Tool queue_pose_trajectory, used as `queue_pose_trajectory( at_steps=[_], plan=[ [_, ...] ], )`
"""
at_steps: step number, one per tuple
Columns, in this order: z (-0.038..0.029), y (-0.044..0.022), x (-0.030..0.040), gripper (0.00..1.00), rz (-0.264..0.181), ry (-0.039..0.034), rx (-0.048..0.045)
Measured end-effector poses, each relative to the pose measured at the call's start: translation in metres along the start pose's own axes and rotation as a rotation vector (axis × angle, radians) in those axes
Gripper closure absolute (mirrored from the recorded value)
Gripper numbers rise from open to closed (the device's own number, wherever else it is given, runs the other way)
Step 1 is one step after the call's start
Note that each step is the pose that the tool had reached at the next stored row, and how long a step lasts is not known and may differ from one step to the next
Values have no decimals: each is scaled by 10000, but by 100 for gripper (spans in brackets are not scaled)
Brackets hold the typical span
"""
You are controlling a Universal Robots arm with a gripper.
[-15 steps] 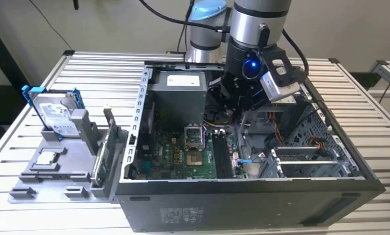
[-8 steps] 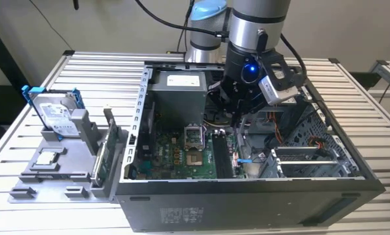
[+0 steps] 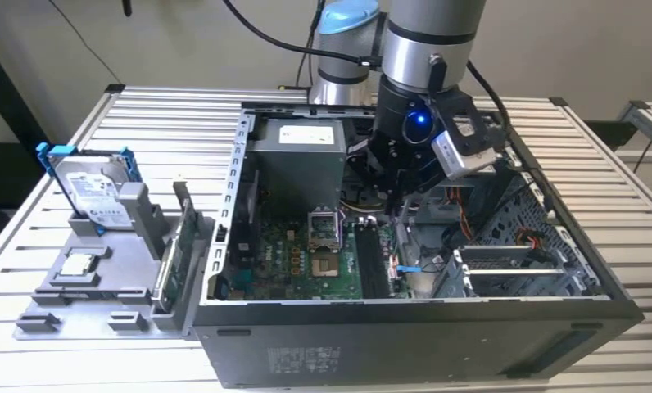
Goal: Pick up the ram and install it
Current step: 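Insert the ram into the slot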
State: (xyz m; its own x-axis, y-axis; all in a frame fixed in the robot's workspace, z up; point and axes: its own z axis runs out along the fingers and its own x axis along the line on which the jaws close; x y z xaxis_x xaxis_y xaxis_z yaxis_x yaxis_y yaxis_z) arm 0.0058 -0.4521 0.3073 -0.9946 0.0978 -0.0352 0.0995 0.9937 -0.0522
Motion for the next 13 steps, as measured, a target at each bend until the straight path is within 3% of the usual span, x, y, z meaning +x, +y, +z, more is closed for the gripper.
queue_pose_trajectory(
  at_steps=[13],
  plan=[
    [184, -3, -1, 86, -312, -17, -12]
  ],
)
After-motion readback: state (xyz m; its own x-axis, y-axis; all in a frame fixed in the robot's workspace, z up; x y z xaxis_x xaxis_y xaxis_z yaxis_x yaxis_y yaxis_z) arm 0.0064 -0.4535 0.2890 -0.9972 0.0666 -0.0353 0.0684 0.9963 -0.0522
